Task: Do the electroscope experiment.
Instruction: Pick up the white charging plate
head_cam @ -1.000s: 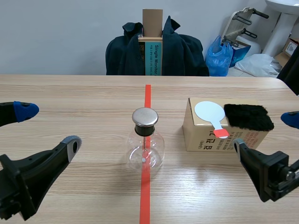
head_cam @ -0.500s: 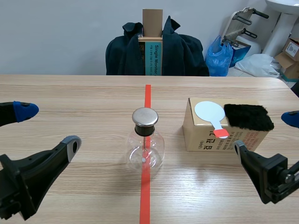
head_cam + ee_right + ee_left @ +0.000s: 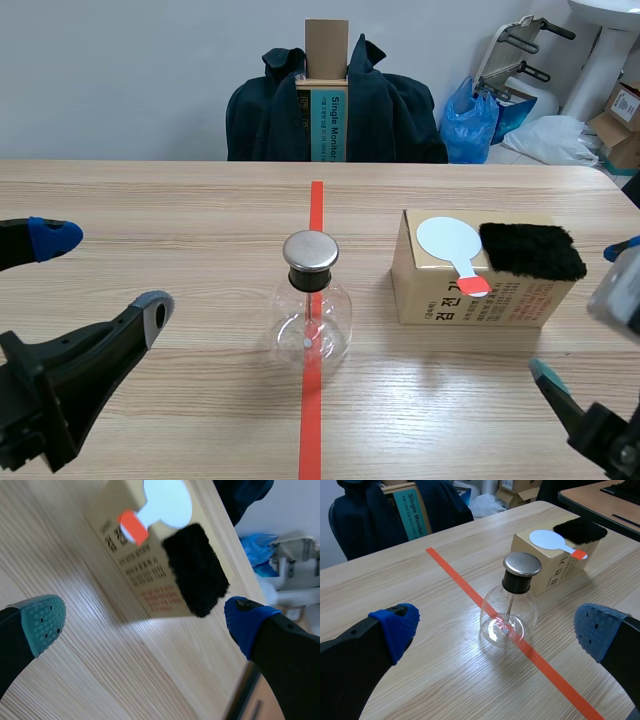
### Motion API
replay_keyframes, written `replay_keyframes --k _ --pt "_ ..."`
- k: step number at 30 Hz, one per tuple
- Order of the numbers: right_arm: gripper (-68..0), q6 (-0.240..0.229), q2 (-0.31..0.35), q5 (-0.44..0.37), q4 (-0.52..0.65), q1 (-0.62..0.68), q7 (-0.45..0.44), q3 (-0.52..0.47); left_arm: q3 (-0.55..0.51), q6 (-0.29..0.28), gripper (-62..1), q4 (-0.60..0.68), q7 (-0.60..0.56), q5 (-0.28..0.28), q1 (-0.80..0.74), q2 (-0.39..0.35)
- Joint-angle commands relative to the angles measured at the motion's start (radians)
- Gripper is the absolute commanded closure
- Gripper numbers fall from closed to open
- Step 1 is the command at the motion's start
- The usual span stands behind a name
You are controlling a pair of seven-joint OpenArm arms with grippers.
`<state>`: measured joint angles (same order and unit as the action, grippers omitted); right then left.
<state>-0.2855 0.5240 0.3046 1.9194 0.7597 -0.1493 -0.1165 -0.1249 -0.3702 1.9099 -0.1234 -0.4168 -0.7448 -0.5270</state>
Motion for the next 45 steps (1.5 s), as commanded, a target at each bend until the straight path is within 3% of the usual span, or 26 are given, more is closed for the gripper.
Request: replay_keyframes --k 1,5,8,13,21,24,28,38,45 --pt "-67.9 0.004 0.013 0.074 0.011 -0.009 -0.01 -0.007 0.001 -0.002 -62.3 0.015 -0.014 -0.006 -0.002 -0.005" --pt "-67.9 0.025 0.013 0.308 0.007 -0.009 -0.029 -0.006 0.001 -0.002 -62.3 0.015 -0.014 -0.006 -0.003 -0.005" --pt "-67.9 0.104 0.013 0.417 -0.024 -0.009 -0.084 -0.006 0.001 -0.002 -62.3 0.015 -0.014 -0.006 -0.003 -0.005" --pt "-67.9 0.175 0.002 0.562 -0.117 -0.039 -0.141 0.038 0.001 -0.002 -62.3 0.015 -0.014 -0.006 -0.002 -0.005" --pt "-67.9 0.615 -0.164 0.796 -0.434 -0.265 -0.179 0.143 0.001 -0.002 -62.3 0.015 -0.014 -0.006 -0.002 -0.005" --pt "-67.9 0.718 -0.201 0.839 -0.524 -0.341 -0.178 0.178 0.001 -0.002 -62.3 0.015 -0.014 -0.006 -0.002 -0.005" --pt "-67.9 0.758 -0.219 0.86 -0.602 -0.425 -0.175 0.237 0.001 -0.002 -62.3 0.015 -0.014 -0.006 -0.002 -0.005" --pt "-67.9 0.757 -0.219 0.861 -0.688 -0.541 -0.183 0.335 0.001 -0.002 -62.3 0.015 -0.014 -0.006 -0.002 -0.005" --pt "-67.9 0.757 -0.219 0.862 -0.688 -0.538 -0.258 0.335 0.001 -0.002 -62.3 0.015 -0.014 -0.006 -0.002 -0.005"
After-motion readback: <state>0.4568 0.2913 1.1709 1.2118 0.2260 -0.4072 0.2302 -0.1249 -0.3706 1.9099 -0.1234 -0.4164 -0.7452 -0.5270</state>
